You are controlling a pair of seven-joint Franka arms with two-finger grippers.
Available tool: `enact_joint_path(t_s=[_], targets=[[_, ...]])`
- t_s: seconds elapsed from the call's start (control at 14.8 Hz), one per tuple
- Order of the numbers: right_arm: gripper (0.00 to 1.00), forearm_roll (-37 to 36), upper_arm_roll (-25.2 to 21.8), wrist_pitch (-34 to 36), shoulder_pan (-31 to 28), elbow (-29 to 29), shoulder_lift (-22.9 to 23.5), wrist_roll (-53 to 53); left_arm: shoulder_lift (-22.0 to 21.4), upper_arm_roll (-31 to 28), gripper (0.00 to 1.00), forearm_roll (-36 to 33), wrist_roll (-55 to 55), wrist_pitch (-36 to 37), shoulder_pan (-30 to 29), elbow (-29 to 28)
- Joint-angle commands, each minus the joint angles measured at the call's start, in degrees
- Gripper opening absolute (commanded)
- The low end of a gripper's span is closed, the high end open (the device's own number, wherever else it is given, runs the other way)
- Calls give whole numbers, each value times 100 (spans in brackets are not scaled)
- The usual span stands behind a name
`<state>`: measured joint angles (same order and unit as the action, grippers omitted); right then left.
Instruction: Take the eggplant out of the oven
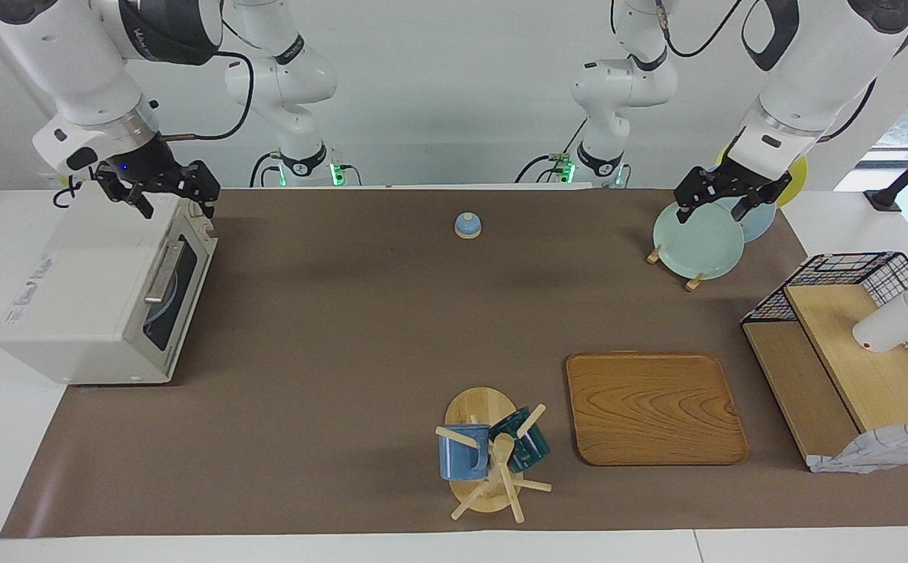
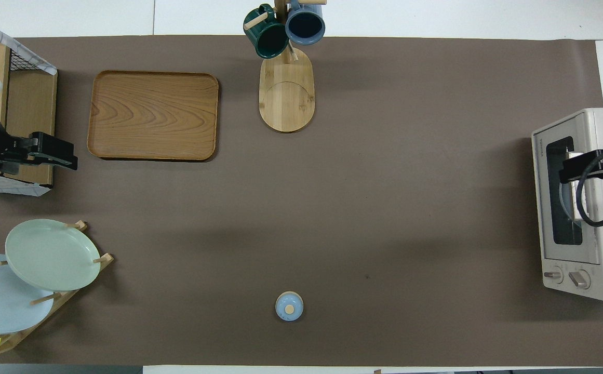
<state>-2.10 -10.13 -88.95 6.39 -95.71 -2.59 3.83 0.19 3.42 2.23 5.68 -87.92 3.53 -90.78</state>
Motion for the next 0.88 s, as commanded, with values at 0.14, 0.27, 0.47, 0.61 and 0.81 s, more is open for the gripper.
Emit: enact_joint_path(t_s=[0.14, 0.27, 0.47, 0.61, 0.81], targets=[[100, 166, 11, 97, -50, 53, -13, 91, -19, 54, 100, 32, 48, 47, -71, -10], [100, 175, 3, 36, -102, 17, -31, 74, -19, 54, 100, 32, 47, 56, -71, -10], [100, 192, -15, -86, -120, -106, -66, 74, -19, 54, 100, 32, 56, 47, -62, -10], [56, 192, -15, -481, -111, -307, -101, 100, -19, 54, 100, 32, 48, 47, -71, -10], [0, 105, -24, -675, -102, -746, -303, 188, -19, 54, 100, 32, 48, 56, -62, -10]])
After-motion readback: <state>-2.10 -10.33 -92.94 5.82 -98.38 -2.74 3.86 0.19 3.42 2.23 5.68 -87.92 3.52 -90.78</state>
